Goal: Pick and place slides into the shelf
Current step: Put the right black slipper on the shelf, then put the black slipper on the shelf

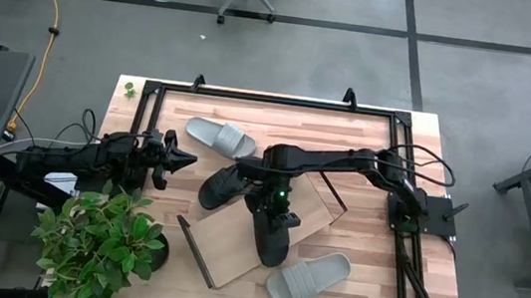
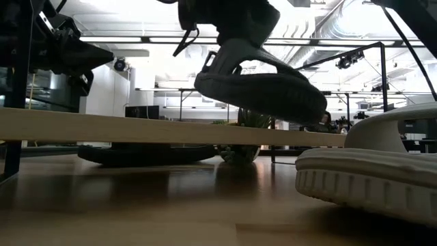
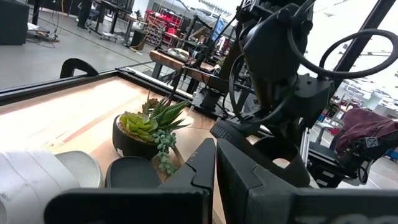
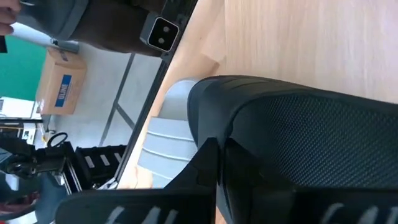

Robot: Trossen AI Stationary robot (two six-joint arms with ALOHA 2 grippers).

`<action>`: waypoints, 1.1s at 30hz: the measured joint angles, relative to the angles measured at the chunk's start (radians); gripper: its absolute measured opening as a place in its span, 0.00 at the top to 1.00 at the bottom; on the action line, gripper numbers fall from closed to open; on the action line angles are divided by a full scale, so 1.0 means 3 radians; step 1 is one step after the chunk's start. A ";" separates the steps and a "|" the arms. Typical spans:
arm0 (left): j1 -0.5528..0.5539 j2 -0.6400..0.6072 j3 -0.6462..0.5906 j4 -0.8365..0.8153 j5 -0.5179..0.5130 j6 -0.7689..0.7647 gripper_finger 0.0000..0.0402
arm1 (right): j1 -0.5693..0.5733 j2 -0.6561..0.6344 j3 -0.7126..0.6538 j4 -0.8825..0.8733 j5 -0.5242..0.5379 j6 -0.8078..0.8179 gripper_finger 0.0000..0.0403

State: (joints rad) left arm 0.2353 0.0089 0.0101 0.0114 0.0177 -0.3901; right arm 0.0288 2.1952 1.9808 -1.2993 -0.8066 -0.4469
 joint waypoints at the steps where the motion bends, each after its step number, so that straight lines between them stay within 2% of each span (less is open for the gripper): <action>1: 0.0000 0.0000 0.0000 0.0000 -0.0001 0.0000 0.99 | 0.0002 0.0000 0.0001 0.0002 -0.0009 -0.0012 1.00; 4: 0.0000 0.0000 0.0000 0.0001 -0.0006 0.0000 0.99 | 0.0012 0.0000 0.0000 0.0058 -0.0029 -0.0023 0.95; 12: 0.0000 -0.0001 0.0000 0.0000 -0.0010 0.0000 0.99 | 0.0023 -0.0002 0.0000 0.0235 0.0003 -0.0059 0.72; 17: 0.0000 0.0000 0.0000 0.0001 -0.0009 -0.0001 0.99 | 0.0022 -0.0006 0.0000 0.0274 0.0045 -0.0055 0.66; 20: 0.0001 -0.0001 0.0000 0.0001 -0.0010 -0.0001 0.99 | 0.0023 -0.0006 0.0000 0.0285 0.0053 -0.0051 0.65; 26: 0.0000 0.0000 0.0000 0.0001 -0.0009 -0.0001 0.99 | -0.0030 -0.0011 0.0119 0.0338 0.0322 0.0197 0.67; 29: 0.0000 0.0000 0.0000 0.0001 -0.0009 -0.0001 0.99 | -0.0100 -0.0011 0.0301 0.0363 0.0493 0.0392 0.71; 33: 0.0000 -0.0001 0.0000 0.0001 -0.0009 -0.0001 0.99 | -0.0204 -0.0011 0.0705 0.0417 0.0505 0.0643 0.77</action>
State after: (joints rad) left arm 0.2354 0.0087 0.0101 0.0116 0.0151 -0.3904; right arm -0.0324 2.1918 2.1922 -1.1743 -0.6552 -0.2538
